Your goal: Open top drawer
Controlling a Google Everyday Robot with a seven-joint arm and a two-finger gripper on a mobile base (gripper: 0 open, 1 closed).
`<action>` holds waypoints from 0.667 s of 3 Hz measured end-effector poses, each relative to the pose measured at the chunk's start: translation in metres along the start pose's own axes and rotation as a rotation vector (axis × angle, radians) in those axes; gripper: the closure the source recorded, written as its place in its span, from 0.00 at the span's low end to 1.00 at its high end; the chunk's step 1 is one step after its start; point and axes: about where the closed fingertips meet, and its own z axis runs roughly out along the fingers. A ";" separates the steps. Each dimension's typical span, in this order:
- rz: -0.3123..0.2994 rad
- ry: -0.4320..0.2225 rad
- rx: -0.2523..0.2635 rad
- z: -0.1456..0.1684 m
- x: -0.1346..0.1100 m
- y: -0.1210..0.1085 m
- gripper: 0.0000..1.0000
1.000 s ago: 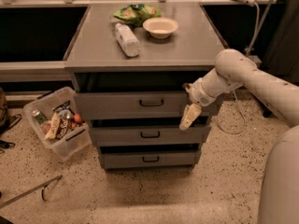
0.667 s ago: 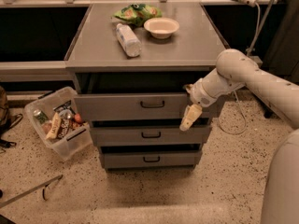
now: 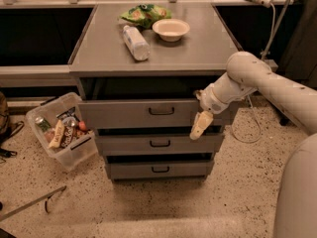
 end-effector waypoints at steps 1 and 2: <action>0.019 0.013 -0.024 -0.008 0.000 0.018 0.00; 0.019 0.013 -0.024 -0.008 0.000 0.018 0.00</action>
Offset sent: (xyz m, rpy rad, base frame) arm -0.2326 -0.0161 -0.0323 0.0231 0.2977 -0.0948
